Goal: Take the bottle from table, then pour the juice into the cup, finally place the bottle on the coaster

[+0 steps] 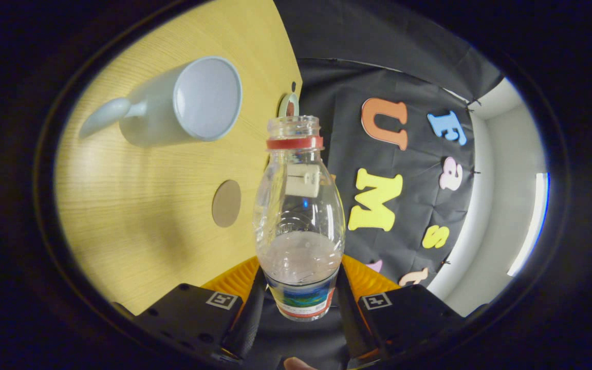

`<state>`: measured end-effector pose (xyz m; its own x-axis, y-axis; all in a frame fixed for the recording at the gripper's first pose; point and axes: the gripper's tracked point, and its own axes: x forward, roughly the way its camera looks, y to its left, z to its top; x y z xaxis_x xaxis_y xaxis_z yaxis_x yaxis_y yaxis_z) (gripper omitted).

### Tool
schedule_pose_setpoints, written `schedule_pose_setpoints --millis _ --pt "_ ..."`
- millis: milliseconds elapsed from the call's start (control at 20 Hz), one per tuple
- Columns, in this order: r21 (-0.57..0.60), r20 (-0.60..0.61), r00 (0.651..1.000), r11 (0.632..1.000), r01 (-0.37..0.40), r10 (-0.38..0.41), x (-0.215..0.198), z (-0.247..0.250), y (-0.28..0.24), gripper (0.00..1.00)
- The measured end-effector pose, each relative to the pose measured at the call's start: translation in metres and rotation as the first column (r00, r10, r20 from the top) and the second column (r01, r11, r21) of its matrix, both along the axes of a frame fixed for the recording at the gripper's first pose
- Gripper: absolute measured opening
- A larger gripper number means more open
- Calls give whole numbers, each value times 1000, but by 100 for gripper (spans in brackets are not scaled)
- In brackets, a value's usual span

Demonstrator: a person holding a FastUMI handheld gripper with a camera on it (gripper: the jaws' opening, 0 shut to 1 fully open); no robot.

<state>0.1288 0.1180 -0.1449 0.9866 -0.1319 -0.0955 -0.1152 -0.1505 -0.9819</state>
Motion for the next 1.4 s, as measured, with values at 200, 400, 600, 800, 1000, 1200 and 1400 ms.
schedule_pose_setpoints --millis 200,400,600,800,1000,1200,1400 --pt "-30 17 1000 999 -13 13 0 9 7 73" --pt "-55 32 999 998 -17 19 -2 17 8 73" --pt "-76 41 999 997 -18 21 -1 24 7 73" --pt "-93 49 998 995 -25 30 -3 28 8 73" --pt "-112 53 998 993 -27 33 -2 31 9 73" --pt "-128 65 997 991 -30 38 -1 36 11 73" --pt "-150 63 997 988 -30 40 0 37 10 73"
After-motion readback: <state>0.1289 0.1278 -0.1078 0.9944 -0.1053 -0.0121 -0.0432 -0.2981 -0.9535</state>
